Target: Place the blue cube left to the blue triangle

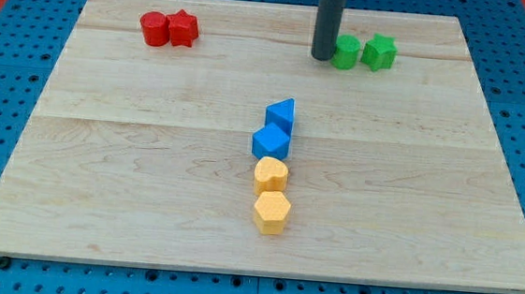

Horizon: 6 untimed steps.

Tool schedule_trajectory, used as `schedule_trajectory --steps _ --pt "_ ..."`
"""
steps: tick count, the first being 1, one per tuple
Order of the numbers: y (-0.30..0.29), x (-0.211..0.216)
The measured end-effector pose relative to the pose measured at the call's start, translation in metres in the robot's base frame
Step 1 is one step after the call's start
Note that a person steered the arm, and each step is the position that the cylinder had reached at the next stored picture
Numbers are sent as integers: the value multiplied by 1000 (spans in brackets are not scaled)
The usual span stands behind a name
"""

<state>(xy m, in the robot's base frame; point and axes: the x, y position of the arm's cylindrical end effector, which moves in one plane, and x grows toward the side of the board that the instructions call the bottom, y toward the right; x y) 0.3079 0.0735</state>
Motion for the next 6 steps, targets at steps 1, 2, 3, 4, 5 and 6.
schedule_trajectory --steps 1,2,3,4,5,6 --pt "1 60" --pt "21 120" --pt "23 140" --pt "-4 155" --pt "-34 156" --pt "-46 156"
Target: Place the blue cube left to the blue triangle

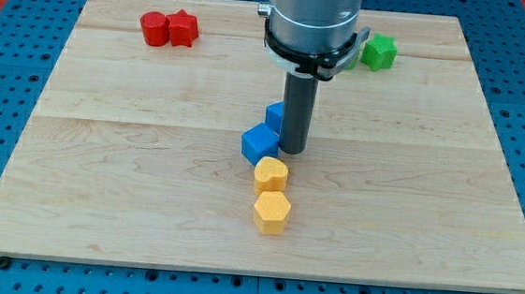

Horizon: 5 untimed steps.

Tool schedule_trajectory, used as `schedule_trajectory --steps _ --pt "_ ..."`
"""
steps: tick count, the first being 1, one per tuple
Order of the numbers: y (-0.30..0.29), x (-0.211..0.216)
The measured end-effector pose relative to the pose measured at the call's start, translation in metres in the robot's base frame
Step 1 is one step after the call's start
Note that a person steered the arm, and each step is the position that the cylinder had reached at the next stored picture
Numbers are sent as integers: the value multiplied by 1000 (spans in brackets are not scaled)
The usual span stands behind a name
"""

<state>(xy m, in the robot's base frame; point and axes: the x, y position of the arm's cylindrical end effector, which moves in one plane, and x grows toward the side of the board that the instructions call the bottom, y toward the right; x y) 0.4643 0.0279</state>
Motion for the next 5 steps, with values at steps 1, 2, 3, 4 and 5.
schedule_trajectory --steps 1,2,3,4,5 --pt "-28 17" --pt "-82 44" --pt "-151 59" --pt "-149 38" --pt "-117 25"
